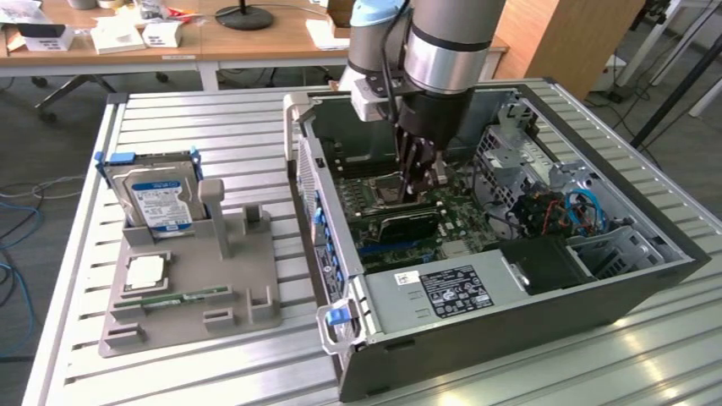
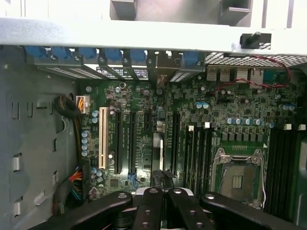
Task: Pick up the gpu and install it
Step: 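Press down on the gpu until it lock into place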
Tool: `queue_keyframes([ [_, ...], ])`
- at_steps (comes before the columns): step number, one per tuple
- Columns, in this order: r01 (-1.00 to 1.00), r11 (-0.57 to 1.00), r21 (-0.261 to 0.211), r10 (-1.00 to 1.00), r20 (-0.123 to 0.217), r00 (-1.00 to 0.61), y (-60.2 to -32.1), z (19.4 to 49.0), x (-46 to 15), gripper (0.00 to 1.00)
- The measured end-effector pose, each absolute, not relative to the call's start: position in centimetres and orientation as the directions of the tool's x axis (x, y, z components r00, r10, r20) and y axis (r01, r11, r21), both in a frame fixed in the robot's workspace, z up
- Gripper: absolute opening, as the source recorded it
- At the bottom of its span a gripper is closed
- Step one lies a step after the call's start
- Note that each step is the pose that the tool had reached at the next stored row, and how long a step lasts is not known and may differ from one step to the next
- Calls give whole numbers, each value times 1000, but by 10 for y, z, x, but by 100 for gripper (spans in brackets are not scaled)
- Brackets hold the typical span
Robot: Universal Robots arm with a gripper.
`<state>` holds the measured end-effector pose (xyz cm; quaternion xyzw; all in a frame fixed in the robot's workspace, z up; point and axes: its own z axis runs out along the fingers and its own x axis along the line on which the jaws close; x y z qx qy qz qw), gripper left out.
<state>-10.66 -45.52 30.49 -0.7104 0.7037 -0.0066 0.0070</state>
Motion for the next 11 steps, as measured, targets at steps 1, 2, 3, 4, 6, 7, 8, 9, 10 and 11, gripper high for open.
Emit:
queue_keyframes([
  [1,-1000,-9,-19,-1000,0,9,-455,303,-107,10],
  [2,-1000,-9,-19,-1000,-1,9,-455,301,-107,10],
  [3,-1000,-9,-19,-1000,-1,9,-455,299,-107,10],
  [4,-1000,-9,-19,-1000,0,9,-455,298,-107,10],
  [6,-1000,-9,-19,-1000,-1,9,-455,294,-107,10],
  [7,-1000,-9,-19,-1000,-1,9,-455,293,-107,10],
  [8,-1000,-9,-19,-1000,0,9,-455,293,-107,10],
  [9,-1000,-9,-19,-1000,0,9,-455,293,-107,10],
  [10,-1000,-9,-19,-1000,0,9,-455,293,-107,10],
  [11,-1000,-9,-19,-1000,0,9,-455,293,-107,10],
])
